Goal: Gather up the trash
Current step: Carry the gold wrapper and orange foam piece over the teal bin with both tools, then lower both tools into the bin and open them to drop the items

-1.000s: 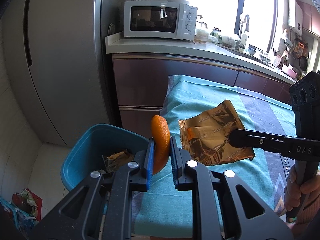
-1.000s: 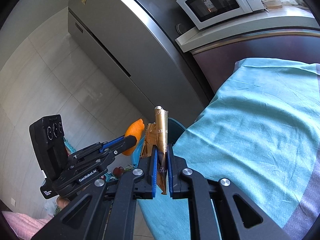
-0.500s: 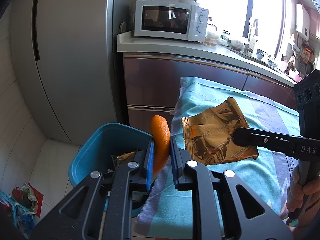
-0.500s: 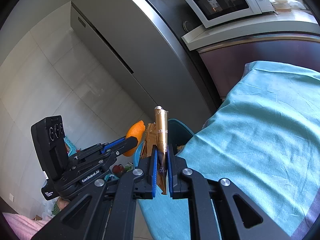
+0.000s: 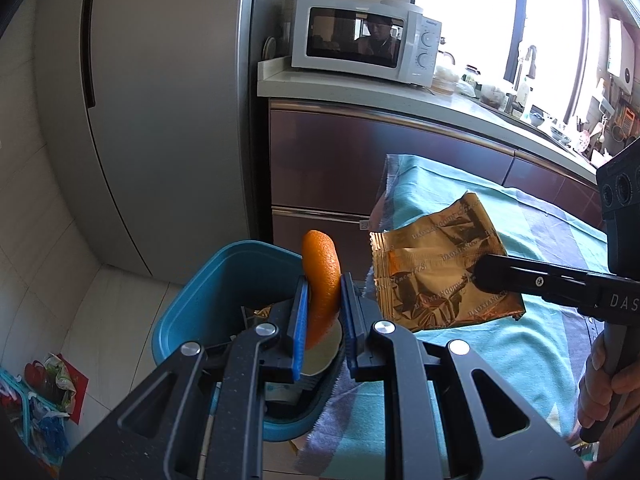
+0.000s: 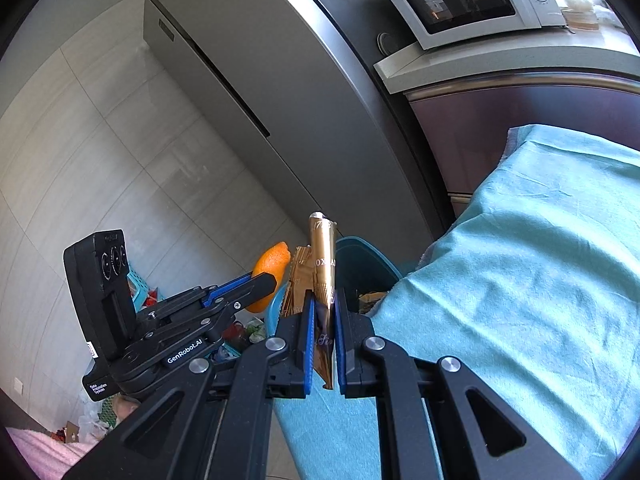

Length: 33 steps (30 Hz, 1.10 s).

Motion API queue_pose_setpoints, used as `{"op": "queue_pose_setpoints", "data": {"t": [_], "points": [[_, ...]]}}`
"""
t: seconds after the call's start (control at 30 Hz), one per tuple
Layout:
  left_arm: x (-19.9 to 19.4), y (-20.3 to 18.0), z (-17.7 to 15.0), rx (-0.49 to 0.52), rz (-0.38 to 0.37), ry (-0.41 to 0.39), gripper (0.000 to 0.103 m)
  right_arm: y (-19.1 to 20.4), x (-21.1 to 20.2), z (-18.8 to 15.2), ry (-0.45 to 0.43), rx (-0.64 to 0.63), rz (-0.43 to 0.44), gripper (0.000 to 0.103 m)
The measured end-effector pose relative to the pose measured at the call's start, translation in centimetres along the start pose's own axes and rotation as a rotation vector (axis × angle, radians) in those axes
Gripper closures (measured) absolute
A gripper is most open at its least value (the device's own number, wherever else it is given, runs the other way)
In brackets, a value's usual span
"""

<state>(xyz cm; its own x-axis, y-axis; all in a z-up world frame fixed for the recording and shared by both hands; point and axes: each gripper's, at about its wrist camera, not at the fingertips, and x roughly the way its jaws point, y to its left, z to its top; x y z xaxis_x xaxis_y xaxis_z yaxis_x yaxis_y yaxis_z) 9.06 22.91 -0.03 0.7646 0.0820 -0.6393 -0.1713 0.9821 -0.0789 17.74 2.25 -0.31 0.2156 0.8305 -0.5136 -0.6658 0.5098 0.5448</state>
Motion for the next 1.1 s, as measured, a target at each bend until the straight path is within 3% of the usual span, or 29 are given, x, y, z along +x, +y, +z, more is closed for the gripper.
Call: {"op": "queue_pose_setpoints", "data": {"t": [1.1], "points": [[3.3,2.4,-0.5,-0.075,0.041,0.033,0.087,1.1,5.0,1.2,0.073,-0.028,-0.008,0.095]]}}
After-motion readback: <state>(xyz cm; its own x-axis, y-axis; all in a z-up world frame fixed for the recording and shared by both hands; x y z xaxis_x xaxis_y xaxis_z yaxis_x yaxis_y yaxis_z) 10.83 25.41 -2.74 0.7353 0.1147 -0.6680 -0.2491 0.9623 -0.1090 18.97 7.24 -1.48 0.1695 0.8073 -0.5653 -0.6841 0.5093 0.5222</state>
